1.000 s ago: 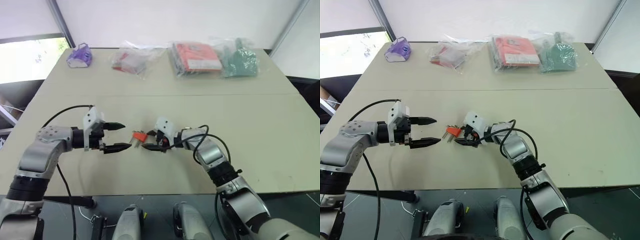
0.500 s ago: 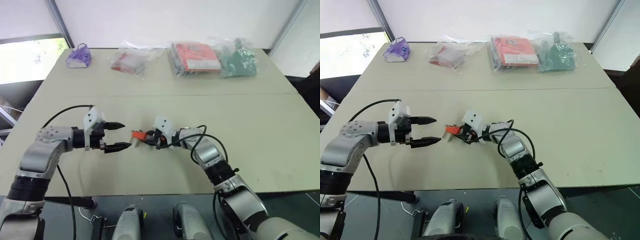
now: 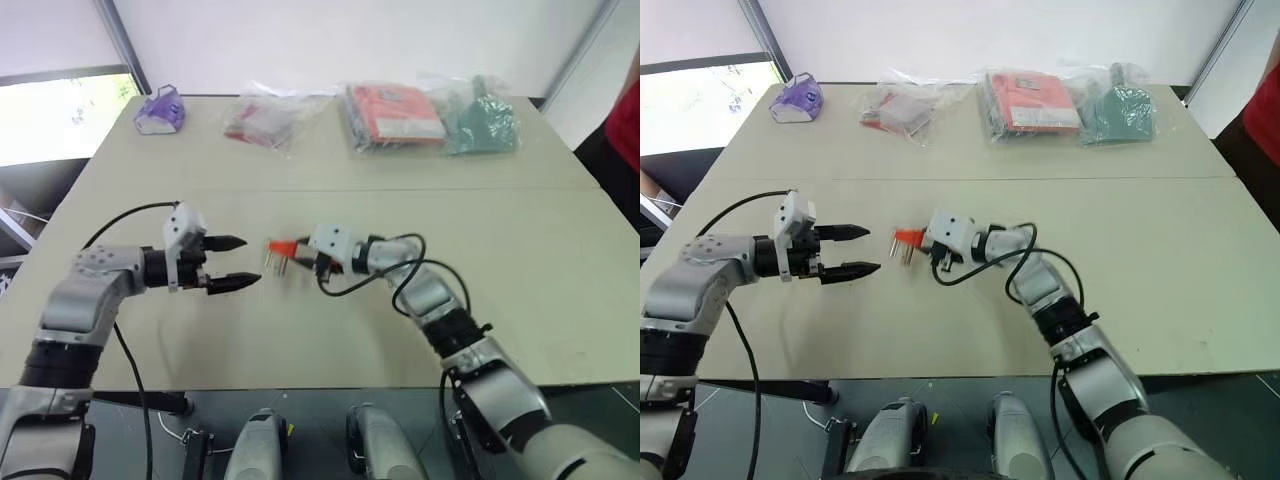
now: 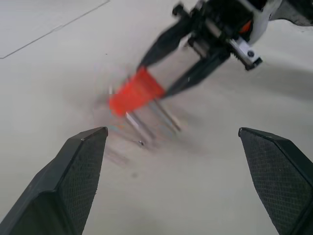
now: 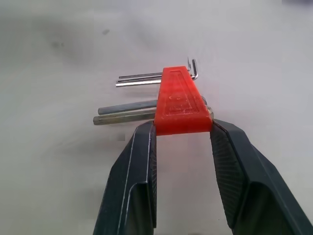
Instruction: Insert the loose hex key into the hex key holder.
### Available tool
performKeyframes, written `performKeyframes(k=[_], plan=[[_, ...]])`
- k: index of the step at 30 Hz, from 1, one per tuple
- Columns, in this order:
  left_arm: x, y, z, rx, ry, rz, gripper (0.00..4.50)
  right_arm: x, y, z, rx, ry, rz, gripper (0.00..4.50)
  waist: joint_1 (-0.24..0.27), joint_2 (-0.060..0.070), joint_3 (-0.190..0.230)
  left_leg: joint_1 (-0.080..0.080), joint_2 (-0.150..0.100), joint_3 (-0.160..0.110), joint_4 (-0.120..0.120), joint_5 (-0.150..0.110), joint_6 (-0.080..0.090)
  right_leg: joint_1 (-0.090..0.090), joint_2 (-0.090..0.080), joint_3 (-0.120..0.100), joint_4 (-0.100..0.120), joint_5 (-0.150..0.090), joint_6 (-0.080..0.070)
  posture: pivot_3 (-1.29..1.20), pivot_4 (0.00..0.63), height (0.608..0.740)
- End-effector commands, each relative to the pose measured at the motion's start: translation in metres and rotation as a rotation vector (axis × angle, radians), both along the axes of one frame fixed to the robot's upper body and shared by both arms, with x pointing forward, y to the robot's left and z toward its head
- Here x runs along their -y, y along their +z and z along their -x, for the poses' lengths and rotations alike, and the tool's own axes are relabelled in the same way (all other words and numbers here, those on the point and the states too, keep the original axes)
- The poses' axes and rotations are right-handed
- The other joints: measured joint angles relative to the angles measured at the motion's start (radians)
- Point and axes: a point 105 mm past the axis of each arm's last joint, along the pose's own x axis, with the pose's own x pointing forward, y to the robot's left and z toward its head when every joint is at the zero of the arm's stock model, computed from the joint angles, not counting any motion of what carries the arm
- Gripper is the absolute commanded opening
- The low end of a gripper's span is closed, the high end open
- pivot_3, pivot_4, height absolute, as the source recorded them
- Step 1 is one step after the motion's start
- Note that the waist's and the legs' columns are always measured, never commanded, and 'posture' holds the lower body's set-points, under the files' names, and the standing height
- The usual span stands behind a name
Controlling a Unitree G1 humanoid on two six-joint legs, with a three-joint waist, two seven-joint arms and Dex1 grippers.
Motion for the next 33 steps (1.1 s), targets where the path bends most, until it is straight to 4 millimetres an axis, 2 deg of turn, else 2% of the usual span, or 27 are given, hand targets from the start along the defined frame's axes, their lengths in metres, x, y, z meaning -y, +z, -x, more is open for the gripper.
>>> performKeyframes(k=[1,5,8,13,16,24,33], plan=[[-0.008,0.036,-0.01,0.025,0.017,0.119,4.5,0.002,0.037,0.013,0.272,0.123,0.081,1.0,0.002,-0.001,0.0,0.0,0.0,0.0,0.0,0.0,0.0,-0.001,0.0,0.0,0.0,0.0,0.0,0.0,0.15,0.74],[-0.004,0.053,-0.019,0.027,-0.025,0.163,4.5,0.02,0.062,0.007,0.527,0.118,0.182,1.0,-0.003,0.0,0.0,0.0,0.0,0.0,-0.001,0.0,0.0,0.0,0.0,0.0,-0.001,0.0,0.001,0.0,0.15,0.74],[0.006,0.064,-0.022,0.023,-0.078,0.208,4.5,0.026,0.083,0.003,0.66,0.103,0.191,1.0,-0.006,0.0,0.0,-0.001,0.0,0.001,-0.001,0.0,0.0,-0.001,0.0,0.001,-0.001,0.0,0.001,0.0,0.15,0.74],[0.022,0.073,-0.021,-0.02,-0.172,0.268,4.5,0.03,0.1,-0.002,0.754,0.082,0.188,1.0,-0.004,-0.001,0.0,-0.001,0.0,0.001,-0.001,0.0,0.0,-0.001,0.001,0.001,0.0,0.0,0.0,0.0,0.15,0.74],[0.028,0.067,-0.031,-0.029,-0.167,0.283,4.5,0.028,0.109,0.001,0.789,0.082,0.158,1.0,-0.003,-0.001,0.0,-0.001,0.0,0.002,-0.001,0.0,0.0,-0.001,0.0,0.002,0.0,0.0,0.0,0.0,0.15,0.74],[0.05,0.069,-0.046,0.004,-0.195,0.305,4.5,0.019,0.105,0.011,0.796,0.114,0.124,1.0,-0.001,-0.001,0.001,-0.001,0.0,0.002,0.0,0.0,0.0,-0.001,0.0,0.002,0.0,0.0,0.001,0.0,0.15,0.74],[0.057,0.074,-0.054,0.026,-0.218,0.308,4.5,0.016,0.1,0.016,0.776,0.127,0.122,1.0,-0.003,-0.001,0.001,0.0,0.0,0.002,0.0,0.0,0.0,-0.002,0.001,0.003,0.0,0.0,0.001,0.0,0.15,0.74]])
